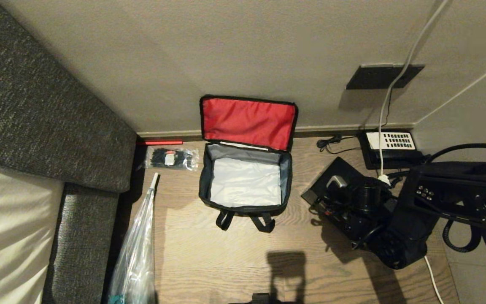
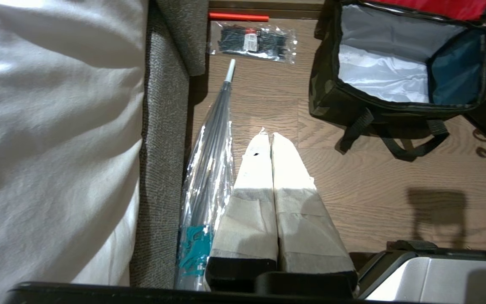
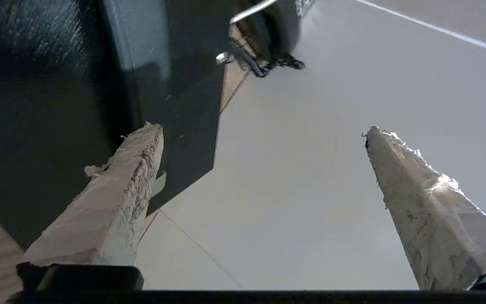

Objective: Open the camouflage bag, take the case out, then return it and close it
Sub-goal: Grip the handle again

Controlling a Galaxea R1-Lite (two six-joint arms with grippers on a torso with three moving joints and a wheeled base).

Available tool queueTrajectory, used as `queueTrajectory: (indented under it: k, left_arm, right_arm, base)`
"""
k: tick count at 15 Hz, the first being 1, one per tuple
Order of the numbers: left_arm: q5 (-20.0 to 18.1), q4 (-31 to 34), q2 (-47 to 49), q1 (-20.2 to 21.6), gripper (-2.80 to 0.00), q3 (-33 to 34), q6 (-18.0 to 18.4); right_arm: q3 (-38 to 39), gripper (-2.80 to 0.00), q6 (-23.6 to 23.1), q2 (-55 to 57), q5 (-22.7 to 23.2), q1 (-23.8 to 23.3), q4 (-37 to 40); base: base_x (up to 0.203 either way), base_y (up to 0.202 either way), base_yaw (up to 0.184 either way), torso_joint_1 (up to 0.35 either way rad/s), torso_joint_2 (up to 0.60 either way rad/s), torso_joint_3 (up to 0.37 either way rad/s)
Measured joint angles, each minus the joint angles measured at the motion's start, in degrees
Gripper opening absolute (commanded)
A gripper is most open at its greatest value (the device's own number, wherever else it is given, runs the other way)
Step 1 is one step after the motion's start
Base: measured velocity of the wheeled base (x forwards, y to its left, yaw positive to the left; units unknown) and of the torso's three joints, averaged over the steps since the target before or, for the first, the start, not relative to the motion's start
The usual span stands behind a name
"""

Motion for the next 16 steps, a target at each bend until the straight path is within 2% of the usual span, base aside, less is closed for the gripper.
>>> queueTrajectory:
  k: [4, 9, 16]
  left_arm:
    - [0.0, -0.01, 0.0, 0.04, -2.8, 0.0, 0.02]
    - [0.0, 0.0, 0.0, 0.04, -2.8, 0.0, 0.02]
    - [0.0, 0.0, 0.0, 0.05, -2.8, 0.0, 0.04]
  right_arm:
    - [-2.22, 0.0, 1.84, 1.75, -3.96, 1.03, -0.5]
    - [-2.74, 0.0, 3.08, 3.72, -4.19, 1.34, -0.46]
    - [-3.98, 0.0, 2.24, 5.52, -4.18, 1.23, -0.29]
  base:
    - [0.0, 0.0, 0.0, 0.0, 0.0, 0.0]
    - [0.0, 0.0, 0.0, 0.0, 0.0, 0.0]
    - [0.0, 0.0, 0.0, 0.0, 0.0, 0.0]
